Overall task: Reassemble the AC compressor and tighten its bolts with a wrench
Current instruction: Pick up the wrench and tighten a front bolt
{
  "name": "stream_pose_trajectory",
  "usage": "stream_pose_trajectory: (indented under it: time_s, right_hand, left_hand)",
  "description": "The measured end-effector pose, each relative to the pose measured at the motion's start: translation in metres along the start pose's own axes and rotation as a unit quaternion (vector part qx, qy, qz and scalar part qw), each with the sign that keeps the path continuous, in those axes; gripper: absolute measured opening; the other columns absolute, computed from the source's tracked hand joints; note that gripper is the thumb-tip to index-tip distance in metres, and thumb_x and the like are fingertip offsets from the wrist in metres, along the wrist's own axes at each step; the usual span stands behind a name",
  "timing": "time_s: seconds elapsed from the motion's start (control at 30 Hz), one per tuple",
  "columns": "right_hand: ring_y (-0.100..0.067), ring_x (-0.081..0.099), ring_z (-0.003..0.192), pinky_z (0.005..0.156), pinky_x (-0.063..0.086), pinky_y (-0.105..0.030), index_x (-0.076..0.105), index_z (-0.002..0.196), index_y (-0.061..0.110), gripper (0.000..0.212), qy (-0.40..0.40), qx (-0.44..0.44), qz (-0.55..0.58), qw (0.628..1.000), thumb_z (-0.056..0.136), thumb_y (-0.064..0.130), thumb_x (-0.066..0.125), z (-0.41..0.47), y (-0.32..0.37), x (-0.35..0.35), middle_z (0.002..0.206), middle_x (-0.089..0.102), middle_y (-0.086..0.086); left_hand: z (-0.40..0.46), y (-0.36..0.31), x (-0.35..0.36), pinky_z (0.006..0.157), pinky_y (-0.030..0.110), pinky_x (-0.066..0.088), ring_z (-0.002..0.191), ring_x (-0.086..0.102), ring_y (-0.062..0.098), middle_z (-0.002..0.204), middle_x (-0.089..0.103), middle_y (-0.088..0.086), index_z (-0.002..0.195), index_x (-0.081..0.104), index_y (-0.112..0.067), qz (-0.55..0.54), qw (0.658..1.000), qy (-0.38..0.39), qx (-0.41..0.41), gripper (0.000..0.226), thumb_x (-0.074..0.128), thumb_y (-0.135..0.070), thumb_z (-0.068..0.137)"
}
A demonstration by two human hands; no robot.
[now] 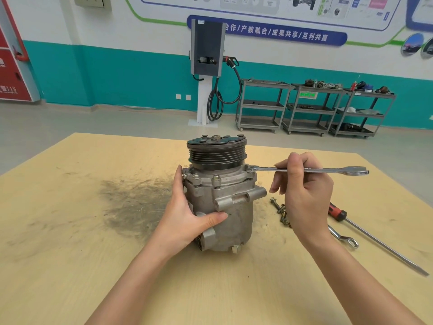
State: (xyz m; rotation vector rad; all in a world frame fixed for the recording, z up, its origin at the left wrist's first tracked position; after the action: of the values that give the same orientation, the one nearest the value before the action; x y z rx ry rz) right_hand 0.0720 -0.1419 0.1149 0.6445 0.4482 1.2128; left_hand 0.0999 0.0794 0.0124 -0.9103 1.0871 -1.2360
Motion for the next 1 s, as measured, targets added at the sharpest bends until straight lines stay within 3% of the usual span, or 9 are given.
stream_pose_trajectory:
  time_s: [0.23,0.33,0.47,0.53,0.63,0.7,0.77,0.9,1.0]
  right_hand:
    - [-0.024,0.052,0.045,0.045,0.04,-0.029,0.057,0.079,0.016,0.031,-0.007,-0.006,0.025,1.0,0.1,0.034,0.043,0.017,0.011,-0.003,0.054,0.06,-0.005]
    - [-0.02,0.063,0.057,0.049,0.045,-0.023,0.057,0.084,0.021,0.026,-0.019,0.028,0.061,0.998,0.103,0.032,0.042,0.031,-0.001,-0.009,0.062,0.065,0.0]
    - [-0.014,0.07,0.09,0.073,0.054,-0.028,0.052,0.097,0.019,0.026,0.023,0.208,0.03,0.977,0.106,0.035,0.033,0.028,-0.067,0.007,0.091,0.073,0.005]
    - [-0.017,0.067,0.103,0.088,0.052,-0.035,0.049,0.1,0.018,0.029,0.07,0.299,0.024,0.951,0.106,0.038,0.028,0.015,-0.098,0.028,0.103,0.072,0.004]
    - [-0.028,0.062,0.113,0.102,0.045,-0.046,0.054,0.102,0.016,0.038,0.124,0.405,0.079,0.902,0.104,0.045,0.029,-0.005,-0.123,0.064,0.111,0.07,-0.007]
    - [-0.03,0.064,0.109,0.102,0.047,-0.048,0.059,0.108,0.014,0.043,0.131,0.457,0.153,0.866,0.102,0.05,0.035,-0.015,-0.127,0.08,0.108,0.071,-0.012]
    - [-0.03,0.066,0.102,0.097,0.05,-0.047,0.059,0.106,0.013,0.042,0.124,0.468,0.198,0.852,0.1,0.05,0.039,-0.017,-0.125,0.085,0.1,0.072,-0.013]
    - [-0.02,0.069,0.095,0.092,0.051,-0.039,0.06,0.097,0.015,0.043,0.131,0.443,0.188,0.867,0.102,0.049,0.034,-0.023,-0.117,0.08,0.092,0.075,-0.005]
    - [-0.016,0.066,0.105,0.097,0.047,-0.038,0.064,0.086,0.028,0.046,0.12,0.414,0.141,0.891,0.103,0.05,0.028,-0.03,-0.109,0.073,0.099,0.075,0.002]
  left_hand:
    - [-0.002,-0.004,0.001,0.092,-0.005,0.031,0.116,0.039,-0.026,0.131,0.03,-0.043,0.155,-0.007,-0.035,0.021,1.0,0.0,-0.013,0.148,0.083,-0.059,0.04]
    - [-0.012,-0.006,-0.001,0.098,-0.003,0.023,0.124,0.031,-0.021,0.146,0.025,-0.031,0.154,-0.011,-0.037,0.052,0.998,-0.011,-0.028,0.153,0.08,-0.068,0.036]
    - [-0.045,0.005,-0.008,0.12,0.033,0.009,0.139,0.006,-0.005,0.152,0.004,-0.029,0.152,-0.016,-0.038,0.146,0.985,-0.051,-0.079,0.159,0.067,-0.088,0.026]
    - [-0.052,0.007,-0.006,0.123,0.045,0.006,0.145,0.005,0.006,0.152,0.011,-0.023,0.155,-0.007,-0.032,0.188,0.977,-0.065,-0.073,0.152,0.069,-0.086,0.035]
    - [-0.047,0.002,0.001,0.121,0.051,0.011,0.146,0.012,0.01,0.147,0.029,-0.019,0.15,0.021,-0.035,0.217,0.974,-0.046,-0.048,0.121,0.064,-0.083,0.047]
    - [-0.043,0.0,0.004,0.121,0.051,0.008,0.147,0.008,0.006,0.148,0.029,-0.023,0.147,0.022,-0.043,0.228,0.973,-0.026,-0.029,0.111,0.053,-0.082,0.048]
    - [-0.04,0.002,0.002,0.121,0.049,0.01,0.147,0.01,0.004,0.143,0.026,-0.037,0.136,0.026,-0.056,0.218,0.976,-0.004,-0.011,0.093,0.056,-0.08,0.051]
    - [-0.028,0.022,-0.015,0.119,0.033,0.026,0.141,0.027,-0.003,0.15,0.034,-0.027,0.14,0.031,-0.055,0.168,0.983,0.067,-0.029,0.096,0.072,-0.07,0.055]
    - [-0.015,0.034,-0.028,0.102,0.005,0.032,0.129,0.033,-0.022,0.137,0.034,-0.046,0.132,0.026,-0.061,0.124,0.977,0.165,-0.056,0.096,0.082,-0.062,0.054]
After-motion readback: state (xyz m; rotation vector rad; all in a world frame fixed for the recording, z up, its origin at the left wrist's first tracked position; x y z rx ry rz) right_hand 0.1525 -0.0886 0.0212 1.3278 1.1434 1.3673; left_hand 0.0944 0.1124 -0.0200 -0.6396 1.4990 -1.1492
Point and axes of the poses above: each hand's wrist, its own z-axis towards the middle knuckle, its own x-axis out of the palm, y = z × x, the point moved 9 cm from there along z, towards the middle knuckle
